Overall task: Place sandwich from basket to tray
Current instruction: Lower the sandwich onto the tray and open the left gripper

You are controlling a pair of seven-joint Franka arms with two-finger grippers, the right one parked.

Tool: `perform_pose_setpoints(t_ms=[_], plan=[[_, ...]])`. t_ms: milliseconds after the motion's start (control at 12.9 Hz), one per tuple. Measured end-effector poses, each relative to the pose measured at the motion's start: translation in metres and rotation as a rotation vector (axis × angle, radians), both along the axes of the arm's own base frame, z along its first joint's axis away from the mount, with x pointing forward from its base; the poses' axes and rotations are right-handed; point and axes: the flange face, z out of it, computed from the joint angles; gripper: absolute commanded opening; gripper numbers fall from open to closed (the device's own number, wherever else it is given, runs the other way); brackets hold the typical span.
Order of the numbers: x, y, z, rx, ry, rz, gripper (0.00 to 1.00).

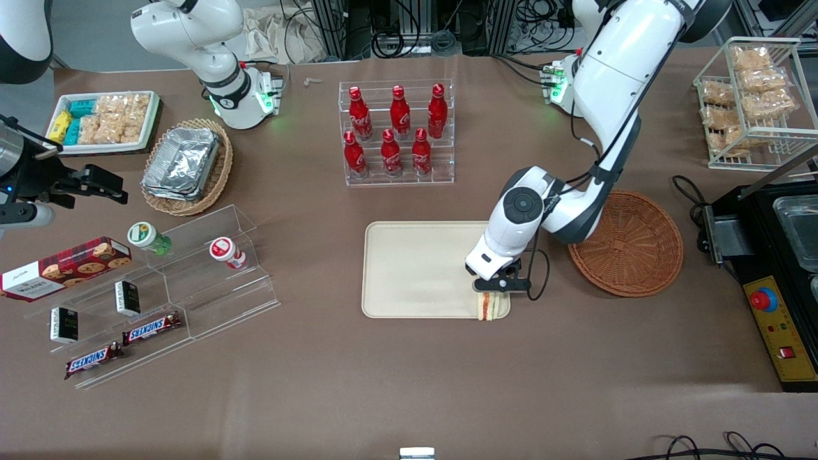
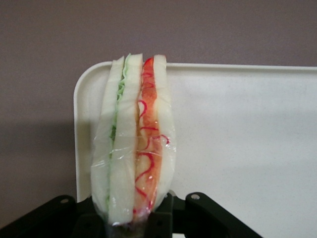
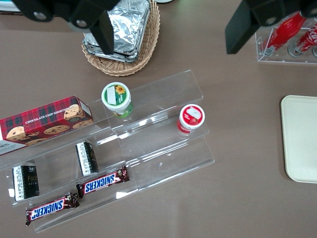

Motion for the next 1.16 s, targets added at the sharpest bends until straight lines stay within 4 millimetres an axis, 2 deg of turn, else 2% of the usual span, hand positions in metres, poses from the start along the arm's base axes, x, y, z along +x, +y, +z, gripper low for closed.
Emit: perform_pose_setpoints(t_ms=[232,310,387,465,542,1162], plan=[[-0.009,0.002,0.0,0.009,0.01,0.004,0.11],[-0.013,0.003,0.0,0.013,0.014,0.004,0.15],[-0.017,0.003,0.0,0.015,0.017,0.003,0.27],[-0.02,0.003,0.0,0.017,0.018,0.003,0.6],[-0.022,0.002,0.0,0.018,0.02,0.01,1.0],[-0.022,0.002,0.001,0.015,0.021,0.044,0.99]])
